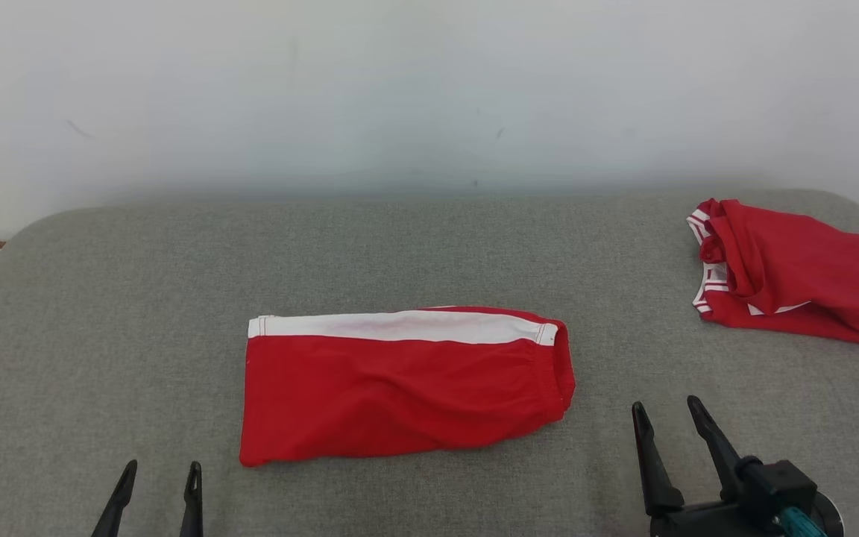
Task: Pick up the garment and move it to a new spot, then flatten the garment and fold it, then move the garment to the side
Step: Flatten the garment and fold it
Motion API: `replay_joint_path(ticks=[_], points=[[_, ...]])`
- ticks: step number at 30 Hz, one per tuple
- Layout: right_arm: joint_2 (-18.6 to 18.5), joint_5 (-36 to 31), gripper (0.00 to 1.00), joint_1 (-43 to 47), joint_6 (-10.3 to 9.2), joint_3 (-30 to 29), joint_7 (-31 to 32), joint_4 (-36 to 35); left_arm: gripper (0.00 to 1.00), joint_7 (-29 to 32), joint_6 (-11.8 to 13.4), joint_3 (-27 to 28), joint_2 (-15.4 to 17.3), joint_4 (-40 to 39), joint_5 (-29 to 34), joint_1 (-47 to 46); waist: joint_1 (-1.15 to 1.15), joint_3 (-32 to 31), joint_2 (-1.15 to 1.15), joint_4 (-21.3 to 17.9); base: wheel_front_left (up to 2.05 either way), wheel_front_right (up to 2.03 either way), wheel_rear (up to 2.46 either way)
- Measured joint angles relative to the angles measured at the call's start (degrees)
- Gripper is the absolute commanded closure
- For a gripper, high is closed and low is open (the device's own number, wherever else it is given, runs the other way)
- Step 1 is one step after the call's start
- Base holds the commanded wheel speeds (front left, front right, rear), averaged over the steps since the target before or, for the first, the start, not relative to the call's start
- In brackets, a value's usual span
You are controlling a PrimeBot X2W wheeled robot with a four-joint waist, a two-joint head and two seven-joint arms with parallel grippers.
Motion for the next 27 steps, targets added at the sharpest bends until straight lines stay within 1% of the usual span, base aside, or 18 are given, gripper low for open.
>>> replay_joint_path(ticks=[5, 9, 13, 16, 19, 22, 23, 27], points=[[-0.55, 0.22, 0.0, -4.86, 0.0, 1.03, 2.57, 3.82, 0.0, 0.0, -0.04, -0.86, -0.1, 0.22, -0.01, -0.32, 0.0, 0.51, 0.0, 0.5, 0.0, 0.0, 0.0], [-0.89, 0.94, 0.0, -10.87, 0.0, 1.47, 4.49, 9.26, 0.0, 0.01, -0.32, -1.99, -0.56, 0.65, -0.01, -1.07, 0.0, 0.99, 0.0, 1.56, 0.0, 0.0, 0.0], [-0.54, 1.16, 0.0, -17.58, 0.0, 1.14, 6.22, 16.91, 0.0, 0.0, -0.79, -3.13, -1.13, 1.37, -0.03, -2.65, 0.0, 2.07, 0.0, 2.91, 0.0, 0.0, 0.0], [-0.22, 1.29, 0.0, -22.58, 0.0, 0.4, 6.19, 22.86, 0.0, 0.0, -1.57, -3.64, -1.42, 2.19, -0.4, -4.26, 0.01, 3.16, 0.0, 4.12, 0.0, 0.0, 0.0], [0.24, 1.56, 0.0, -27.22, 0.0, 0.02, 6.3, 29.54, 0.0, 0.0, -1.68, -4.15, -1.88, 2.75, -0.4, -5.42, 0.01, 4.4, 0.0, 5.34, 0.0, 0.0, 0.0], [0.51, 1.9, 0.0, -30.75, 0.0, -0.74, 6.51, 36.28, 0.0, 0.01, -1.72, -4.81, -2.64, 3.1, -0.37, -6.39, 0.01, 5.53, 0.0, 6.69, 0.0, 0.0, 0.0], [0.46, 1.89, 0.0, -31.93, 0.0, -1.25, 6.78, 38.67, 0.0, 0.0, -2.08, -4.78, -2.71, 3.32, -0.37, -6.65, 0.01, 5.91, 0.0, 7.09, 0.0, 0.0, 0.0], [0.64, 1.93, 0.0, -34.97, 0.0, -2.11, 6.65, 45.59, 0.0, 0.0, -2.35, -4.75, -2.88, 3.94, -0.37, -7.81, 0.01, 7.24, 0.0, 8.58, 0.0, 0.0, 0.0]])
